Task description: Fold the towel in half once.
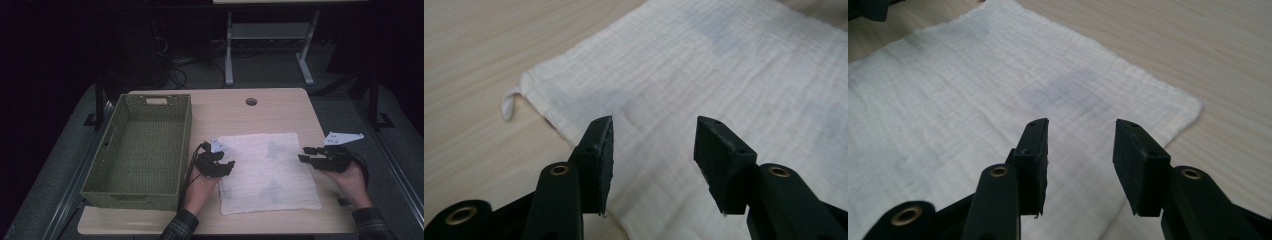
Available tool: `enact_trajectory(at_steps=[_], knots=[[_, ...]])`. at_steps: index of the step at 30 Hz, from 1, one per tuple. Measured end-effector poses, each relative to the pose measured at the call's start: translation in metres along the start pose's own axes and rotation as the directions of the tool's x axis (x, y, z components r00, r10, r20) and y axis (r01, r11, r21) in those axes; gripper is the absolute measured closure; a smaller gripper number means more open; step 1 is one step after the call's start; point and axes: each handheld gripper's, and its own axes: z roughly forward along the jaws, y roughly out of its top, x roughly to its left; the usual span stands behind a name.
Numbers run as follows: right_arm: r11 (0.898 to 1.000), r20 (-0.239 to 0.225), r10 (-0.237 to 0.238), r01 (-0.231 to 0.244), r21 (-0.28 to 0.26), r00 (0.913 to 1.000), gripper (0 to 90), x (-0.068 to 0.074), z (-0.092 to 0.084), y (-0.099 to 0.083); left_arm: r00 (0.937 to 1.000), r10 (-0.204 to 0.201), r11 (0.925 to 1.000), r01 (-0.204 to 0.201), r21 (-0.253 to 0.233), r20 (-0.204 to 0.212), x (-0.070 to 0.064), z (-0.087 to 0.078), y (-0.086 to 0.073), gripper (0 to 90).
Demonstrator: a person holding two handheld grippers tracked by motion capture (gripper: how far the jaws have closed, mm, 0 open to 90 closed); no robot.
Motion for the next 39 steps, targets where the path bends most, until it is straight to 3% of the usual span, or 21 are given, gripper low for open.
enact_trajectory(at_steps=[7,13,17,23,28,31,37,39], knots=[[1.000,-0.009,0.011,-0.011,0.002,0.9999,57.7,-0.022,0.014,0.009,0.9991,-0.013,0.9998,0.014,0.013,-0.040,0.014,0.016,0.010,51.2],[1.000,0.031,-0.005,0.004,0.030,0.9995,59.0,-0.039,0.028,0.023,0.9974,-0.036,0.9993,0.036,0.012,-0.063,0.029,0.027,0.018,51.9],[0.999,0.046,0.023,-0.024,0.025,0.9986,61.0,-0.052,0.040,0.028,0.9950,-0.069,0.9976,0.069,-0.012,-0.071,0.037,0.034,0.022,52.2],[0.996,0.075,0.054,-0.059,0.065,0.9957,63.0,-0.065,0.061,0.027,0.9915,-0.071,0.9974,0.068,-0.022,-0.109,0.054,0.049,0.029,52.9],[0.996,0.101,0.069,-0.075,0.056,0.9925,63.5,-0.078,0.069,0.025,0.9858,-0.086,0.9962,0.086,-0.004,-0.144,0.067,0.058,0.031,53.2],[0.994,0.108,0.088,-0.094,0.054,0.9903,63.7,-0.085,0.073,0.024,0.9834,-0.070,0.9969,0.075,0.023,-0.167,0.071,0.064,0.031,52.8],[0.994,0.132,0.093,-0.101,0.050,0.9869,63.8,-0.089,0.080,0.022,0.9789,-0.097,0.9943,0.103,0.025,-0.180,0.077,0.070,0.028,52.8],[0.993,0.126,0.105,-0.111,0.041,0.9864,65.0,-0.090,0.081,0.021,0.9783,-0.088,0.9948,0.096,0.034,-0.187,0.077,0.071,0.027,52.4]])
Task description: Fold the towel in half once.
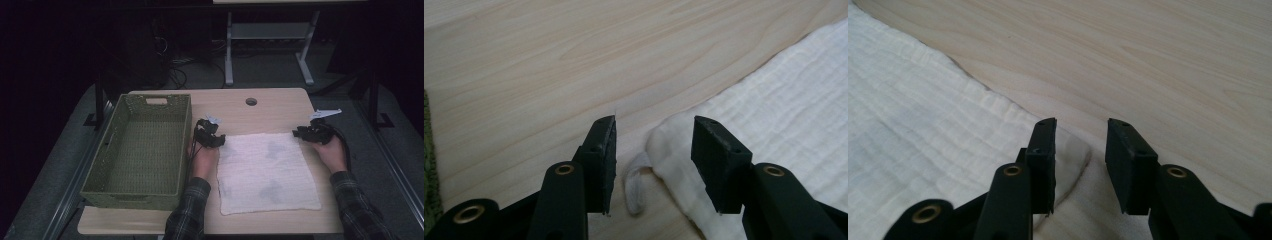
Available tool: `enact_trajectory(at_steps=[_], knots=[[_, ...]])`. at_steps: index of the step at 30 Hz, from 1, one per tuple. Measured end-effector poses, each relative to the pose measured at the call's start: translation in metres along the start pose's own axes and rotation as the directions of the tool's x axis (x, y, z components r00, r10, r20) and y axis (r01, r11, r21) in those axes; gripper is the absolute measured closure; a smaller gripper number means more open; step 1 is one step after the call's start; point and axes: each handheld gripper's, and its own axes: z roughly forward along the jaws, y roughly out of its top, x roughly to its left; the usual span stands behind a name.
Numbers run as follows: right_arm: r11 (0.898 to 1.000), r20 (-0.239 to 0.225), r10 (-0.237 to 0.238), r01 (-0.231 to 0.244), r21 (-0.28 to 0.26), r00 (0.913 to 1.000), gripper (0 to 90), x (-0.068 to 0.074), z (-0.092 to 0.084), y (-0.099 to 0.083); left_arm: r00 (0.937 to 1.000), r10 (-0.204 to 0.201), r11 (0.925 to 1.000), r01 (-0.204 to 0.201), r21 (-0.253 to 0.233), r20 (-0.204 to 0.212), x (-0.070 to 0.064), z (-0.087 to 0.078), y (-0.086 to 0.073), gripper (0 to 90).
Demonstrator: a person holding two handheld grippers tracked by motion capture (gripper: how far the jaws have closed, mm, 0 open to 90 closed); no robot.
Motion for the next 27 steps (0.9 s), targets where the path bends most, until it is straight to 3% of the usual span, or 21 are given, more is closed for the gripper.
enact_trajectory(at_steps=[7,11,14,16,19,24,27], knots=[[1.000,0.016,0.004,-0.005,0.014,0.9999,72.4,0.002,0.004,-0.003,1.0000,-0.006,0.9999,0.006,0.010,0.004,0.004,0.004,-0.001,51.5],[1.000,0.004,0.007,-0.007,0.003,1.0000,80.8,0.001,0.004,-0.004,0.9999,-0.010,0.9995,0.010,0.031,0.008,0.005,0.009,-0.003,51.5],[1.000,-0.005,0.013,-0.013,0.003,0.9999,83.8,0.002,0.004,-0.004,0.9994,-0.033,0.9992,0.033,0.021,0.009,0.007,0.010,-0.003,53.2],[1.000,-0.006,0.012,-0.012,0.005,0.9999,84.9,0.002,0.004,-0.004,0.9996,-0.026,0.9995,0.026,0.021,0.010,0.008,0.011,-0.002,54.8],[1.000,-0.013,0.014,-0.014,0.006,0.9998,85.8,0.001,0.004,-0.004,0.9997,-0.022,0.9996,0.022,0.018,0.014,0.009,0.014,0.000,60.5],[1.000,-0.015,0.018,-0.018,0.010,0.9997,86.9,0.001,0.004,-0.004,0.9986,0.012,0.9999,-0.012,0.012,0.051,0.005,0.017,0.003,84.5],[1.000,0.002,0.010,-0.010,0.013,1.0000,87.2,0.003,0.003,-0.003,0.9988,0.005,0.9998,-0.006,0.018,0.049,0.005,0.016,0.004,86.3]])
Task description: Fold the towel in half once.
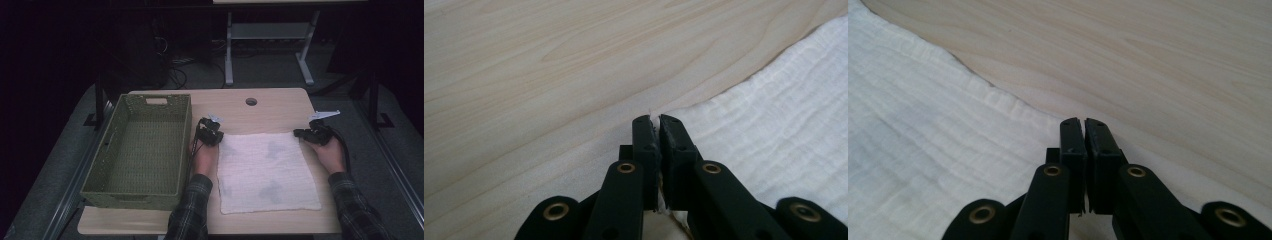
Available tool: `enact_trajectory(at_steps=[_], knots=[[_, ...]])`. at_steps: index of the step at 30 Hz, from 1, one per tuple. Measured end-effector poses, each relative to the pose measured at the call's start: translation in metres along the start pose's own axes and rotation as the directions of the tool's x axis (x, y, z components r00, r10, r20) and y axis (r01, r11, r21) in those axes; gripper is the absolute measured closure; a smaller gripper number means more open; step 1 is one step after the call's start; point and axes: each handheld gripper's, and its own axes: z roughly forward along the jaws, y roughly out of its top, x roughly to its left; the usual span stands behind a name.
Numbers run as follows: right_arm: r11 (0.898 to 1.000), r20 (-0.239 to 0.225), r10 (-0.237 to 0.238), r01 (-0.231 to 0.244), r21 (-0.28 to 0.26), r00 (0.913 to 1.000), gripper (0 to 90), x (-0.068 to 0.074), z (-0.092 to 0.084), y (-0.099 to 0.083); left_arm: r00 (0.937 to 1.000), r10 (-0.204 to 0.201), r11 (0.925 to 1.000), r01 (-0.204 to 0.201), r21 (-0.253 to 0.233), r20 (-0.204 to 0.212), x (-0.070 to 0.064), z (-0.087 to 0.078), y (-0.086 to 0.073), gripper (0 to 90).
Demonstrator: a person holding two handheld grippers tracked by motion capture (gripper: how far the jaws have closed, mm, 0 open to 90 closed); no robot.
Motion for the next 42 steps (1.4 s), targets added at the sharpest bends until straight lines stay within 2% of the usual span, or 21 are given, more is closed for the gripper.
enact_trajectory(at_steps=[5,9,13,16,22,25,29,32,35,36,39,42], knots=[[1.000,0.013,0.004,-0.004,-0.024,0.9999,87.4,-0.004,-0.008,0.008,0.9997,-0.018,0.9988,0.018,-0.045,-0.015,0.001,-0.005,0.007,86.5],[0.999,0.035,0.002,-0.001,-0.034,0.9994,87.4,-0.008,-0.017,0.020,0.9993,-0.028,0.9963,0.026,-0.082,-0.024,0.001,-0.012,0.019,86.6],[0.998,0.049,0.013,-0.010,-0.063,0.9987,87.5,-0.014,-0.028,0.031,0.9995,-0.017,0.9944,0.014,-0.104,-0.027,-0.001,-0.020,0.033,86.5],[0.996,0.044,0.018,-0.014,-0.086,0.9989,87.5,-0.014,-0.039,0.031,0.9998,-0.011,0.9937,0.009,-0.112,-0.017,-0.005,-0.027,0.034,86.5],[0.995,0.033,0.018,-0.014,-0.102,0.9993,87.4,-0.004,-0.054,0.012,0.9999,-0.010,0.9924,0.012,-0.123,0.010,-0.012,-0.042,0.024,86.5],[0.994,0.026,0.006,-0.003,-0.109,0.9996,87.4,0.003,-0.060,0.005,1.0000,-0.002,0.9922,0.003,-0.125,0.008,-0.016,-0.049,0.016,86.4],[0.993,0.024,-0.019,0.022,-0.116,0.9995,87.4,0.015,-0.070,0.000,0.9996,-0.003,0.9914,0.006,-0.131,0.028,-0.021,-0.061,0.003,86.5],[0.994,0.035,-0.038,0.042,-0.105,0.9986,87.4,0.023,-0.076,-0.005,0.9983,0.000,0.9906,0.007,-0.136,0.058,-0.025,-0.069,-0.005,86.4],[0.995,0.029,-0.044,0.046,-0.094,0.9986,87.4,0.028,-0.079,-0.013,0.9978,0.001,0.9897,0.008,-0.143,0.066,-0.028,-0.076,-0.010,86.4],[0.995,0.027,-0.044,0.046,-0.092,0.9987,87.3,0.029,-0.079,-0.015,0.9979,0.012,0.9898,-0.003,-0.142,0.063,-0.030,-0.078,-0.012,86.4],[0.995,0.025,-0.051,0.053,-0.082,0.9984,87.3,0.035,-0.083,-0.022,0.9957,0.016,0.9902,-0.003,-0.140,0.091,-0.036,-0.080,-0.018,86.4],[0.996,0.011,-0.044,0.045,-0.082,0.9989,87.3,0.038,-0.087,-0.028,0.9956,0.038,0.9917,-0.027,-0.126,0.085,-0.039,-0.083,-0.024,86.4]])
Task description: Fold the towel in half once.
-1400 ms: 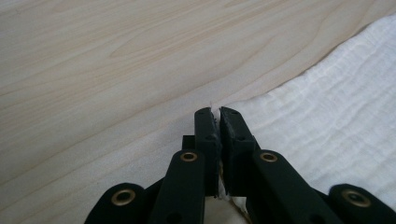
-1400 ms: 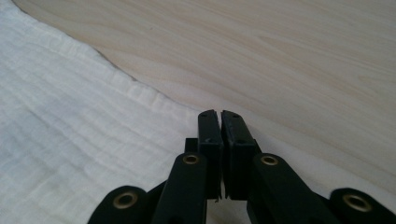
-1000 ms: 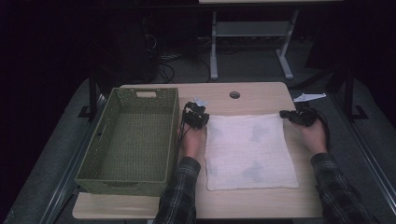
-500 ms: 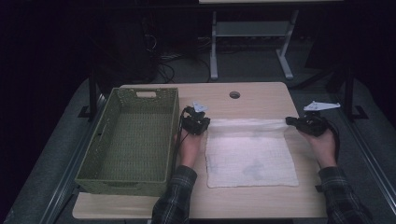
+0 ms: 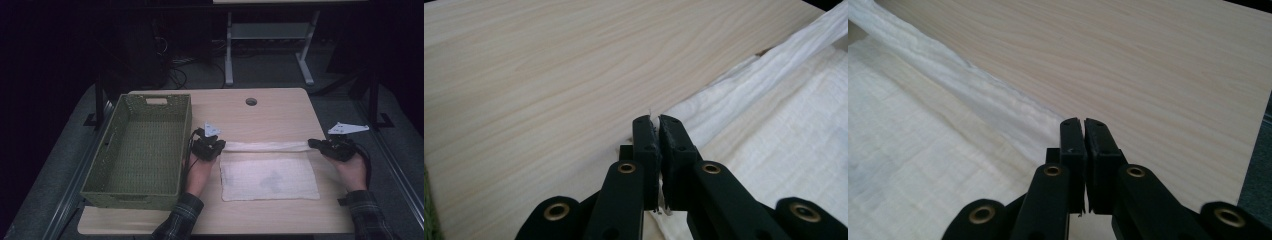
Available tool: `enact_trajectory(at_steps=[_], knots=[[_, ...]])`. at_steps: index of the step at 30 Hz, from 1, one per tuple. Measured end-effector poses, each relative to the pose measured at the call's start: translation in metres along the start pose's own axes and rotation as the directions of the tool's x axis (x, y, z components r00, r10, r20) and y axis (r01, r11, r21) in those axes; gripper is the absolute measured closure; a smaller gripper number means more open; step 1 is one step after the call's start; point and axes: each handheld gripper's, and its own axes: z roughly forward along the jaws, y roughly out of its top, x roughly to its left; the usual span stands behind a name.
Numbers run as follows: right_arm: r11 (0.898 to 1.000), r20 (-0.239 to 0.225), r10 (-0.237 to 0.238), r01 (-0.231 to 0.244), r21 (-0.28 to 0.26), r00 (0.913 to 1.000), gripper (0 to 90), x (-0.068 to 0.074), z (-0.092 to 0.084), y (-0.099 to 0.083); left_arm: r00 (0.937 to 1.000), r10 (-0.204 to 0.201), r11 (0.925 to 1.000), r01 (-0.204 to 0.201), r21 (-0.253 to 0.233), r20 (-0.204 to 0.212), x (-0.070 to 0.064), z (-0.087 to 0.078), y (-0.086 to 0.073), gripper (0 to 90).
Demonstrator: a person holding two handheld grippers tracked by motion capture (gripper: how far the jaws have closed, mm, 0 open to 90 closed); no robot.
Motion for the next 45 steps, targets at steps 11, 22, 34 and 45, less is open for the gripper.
enact_trajectory(at_steps=[11,22,34,45], knots=[[1.000,-0.032,-0.002,0.002,-0.002,0.9995,87.3,0.014,-0.022,-0.022,0.9989,0.047,0.9989,-0.046,0.009,-0.010,-0.027,-0.019,-0.016,86.4],[1.000,-0.081,-0.011,0.011,-0.003,0.9967,87.0,0.031,-0.044,-0.045,0.9974,0.072,0.9972,-0.072,0.018,0.000,-0.044,-0.034,-0.032,86.3],[1.000,-0.105,-0.002,0.002,0.002,0.9945,87.0,0.047,-0.059,-0.064,0.9940,0.110,0.9932,-0.109,0.039,-0.004,-0.063,-0.048,-0.048,86.4],[1.000,-0.122,-0.008,0.011,0.021,0.9925,86.9,0.055,-0.061,-0.073,0.9929,0.119,0.9901,-0.118,0.076,-0.006,-0.072,-0.054,-0.061,86.3]])
